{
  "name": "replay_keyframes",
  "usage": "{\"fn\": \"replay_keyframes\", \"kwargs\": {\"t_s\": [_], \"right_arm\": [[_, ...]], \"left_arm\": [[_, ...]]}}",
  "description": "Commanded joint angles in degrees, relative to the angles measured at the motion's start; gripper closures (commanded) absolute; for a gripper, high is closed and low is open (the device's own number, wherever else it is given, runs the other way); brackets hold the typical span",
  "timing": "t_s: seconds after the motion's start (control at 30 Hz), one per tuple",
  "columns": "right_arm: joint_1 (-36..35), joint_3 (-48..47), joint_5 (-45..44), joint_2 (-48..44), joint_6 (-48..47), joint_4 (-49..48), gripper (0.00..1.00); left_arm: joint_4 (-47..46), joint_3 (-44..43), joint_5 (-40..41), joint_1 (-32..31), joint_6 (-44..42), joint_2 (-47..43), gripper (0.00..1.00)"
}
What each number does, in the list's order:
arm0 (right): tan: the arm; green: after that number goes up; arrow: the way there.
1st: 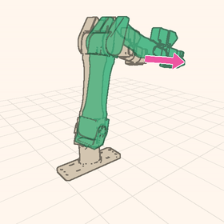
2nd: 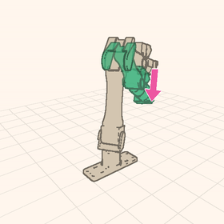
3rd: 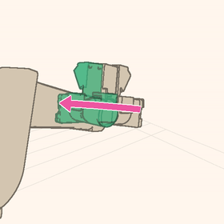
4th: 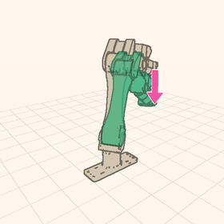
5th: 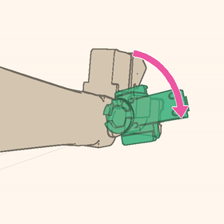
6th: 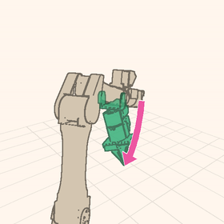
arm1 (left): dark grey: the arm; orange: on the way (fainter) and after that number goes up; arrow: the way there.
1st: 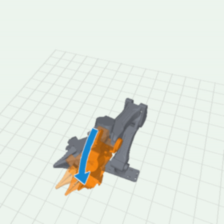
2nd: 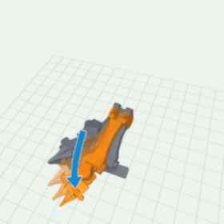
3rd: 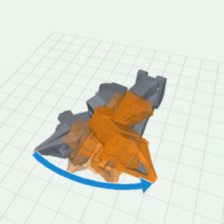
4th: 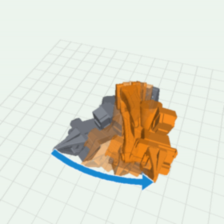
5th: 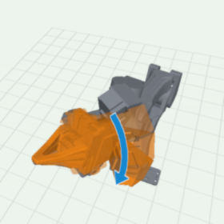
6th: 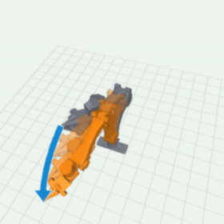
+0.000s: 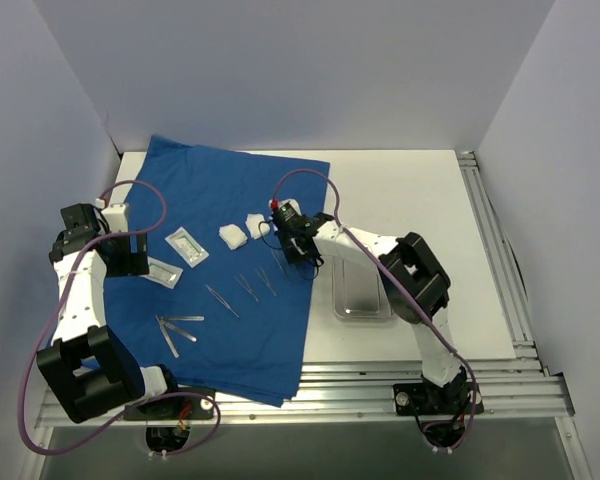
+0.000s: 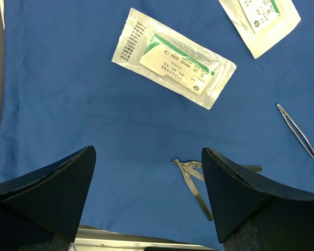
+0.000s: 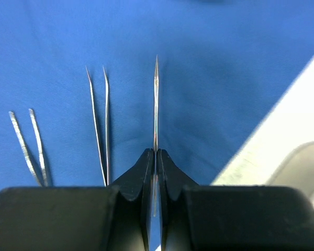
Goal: Prepare the surgical pack
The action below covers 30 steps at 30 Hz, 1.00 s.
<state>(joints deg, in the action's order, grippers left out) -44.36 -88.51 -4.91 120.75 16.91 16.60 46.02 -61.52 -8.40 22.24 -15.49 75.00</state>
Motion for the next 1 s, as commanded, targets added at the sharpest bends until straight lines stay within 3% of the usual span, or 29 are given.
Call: {"fn": "replay_keyframes", "kwargs": {"t_s": [0.0, 0.23, 0.37, 0.73, 0.97], "right_arm": [[-0.5, 1.2, -5.5, -10.3, 2.3, -1.3, 1.00], [0.9, 13.3, -13.1, -26.9, 8.7, -3.9, 1.00], [4.2, 23.4, -11.4, -34.3, 14.1, -3.2, 1.00], [6.0, 37.1, -10.0, -35.2, 22.0, -4.8, 1.00], [6.6, 41.2, -7.2, -28.5, 22.9, -9.7, 1.00]], "left_arm": [[-1.4, -0.4, 0.0, 0.2, 0.2, -0.9, 0.08], [-1.1, -0.7, -0.2, 0.3, 0.3, -0.7, 0.08], [-1.2, -0.7, -0.6, 0.3, 0.4, -0.6, 0.08], [-1.4, -0.4, -0.6, 0.3, 0.4, -0.3, 0.08], [-1.3, -0.8, -0.8, 0.2, 0.3, 0.0, 0.08]]}}
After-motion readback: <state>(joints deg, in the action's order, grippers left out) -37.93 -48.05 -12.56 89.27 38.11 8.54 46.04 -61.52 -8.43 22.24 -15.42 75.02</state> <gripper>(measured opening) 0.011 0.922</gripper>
